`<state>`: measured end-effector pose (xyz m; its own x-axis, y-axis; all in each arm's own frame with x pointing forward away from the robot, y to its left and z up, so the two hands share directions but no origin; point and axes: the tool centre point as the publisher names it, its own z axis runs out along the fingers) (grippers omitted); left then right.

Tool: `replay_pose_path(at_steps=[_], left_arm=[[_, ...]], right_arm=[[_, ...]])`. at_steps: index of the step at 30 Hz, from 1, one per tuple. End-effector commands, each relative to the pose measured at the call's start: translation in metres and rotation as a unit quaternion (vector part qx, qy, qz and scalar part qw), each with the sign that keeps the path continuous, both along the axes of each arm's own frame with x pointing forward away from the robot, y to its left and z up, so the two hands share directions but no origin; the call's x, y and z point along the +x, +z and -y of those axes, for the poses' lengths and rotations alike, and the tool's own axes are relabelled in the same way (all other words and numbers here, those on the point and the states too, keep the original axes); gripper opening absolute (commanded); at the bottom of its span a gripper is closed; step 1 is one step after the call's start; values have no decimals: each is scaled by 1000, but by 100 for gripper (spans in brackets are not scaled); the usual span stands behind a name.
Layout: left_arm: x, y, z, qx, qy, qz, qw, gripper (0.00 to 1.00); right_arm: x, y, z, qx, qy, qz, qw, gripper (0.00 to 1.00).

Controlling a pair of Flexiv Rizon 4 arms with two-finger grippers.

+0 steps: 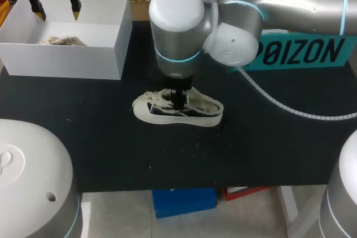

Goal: Take the shoe out of the shoebox, open the shoe tongue, remove and reinsert the insole, then place the shoe into the shoebox

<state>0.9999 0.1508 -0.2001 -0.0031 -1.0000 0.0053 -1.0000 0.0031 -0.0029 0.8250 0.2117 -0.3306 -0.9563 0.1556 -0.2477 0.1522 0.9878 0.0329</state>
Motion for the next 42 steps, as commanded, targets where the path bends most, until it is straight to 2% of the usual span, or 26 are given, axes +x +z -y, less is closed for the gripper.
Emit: replay_pose_path(at_steps=[1, 4, 9, 14, 15, 42], left_arm=[[0, 0, 0, 1, 1, -1, 1000, 100], [0, 0, 0, 1, 1, -1, 1000, 100], [0, 0, 0, 1, 1, -1, 1000, 100], [0, 0, 0, 1, 1, -1, 1000, 100], [0, 0, 0, 1, 1, -1, 1000, 100], [0, 0, 0, 1, 1, -1, 1000, 100]], right_arm=[[-1, 46, 28, 128, 32, -11, 991, 100], [2, 57, 24, 194, 72, -26, 978, 100], [6, 58, 28, 241, 100, -43, 964, 100], [7, 54, 41, 297, 99, -17, 950, 100], [7, 52, 44, 320, 95, -14, 942, 100], [7, 52, 44, 320, 95, -14, 942, 100]])
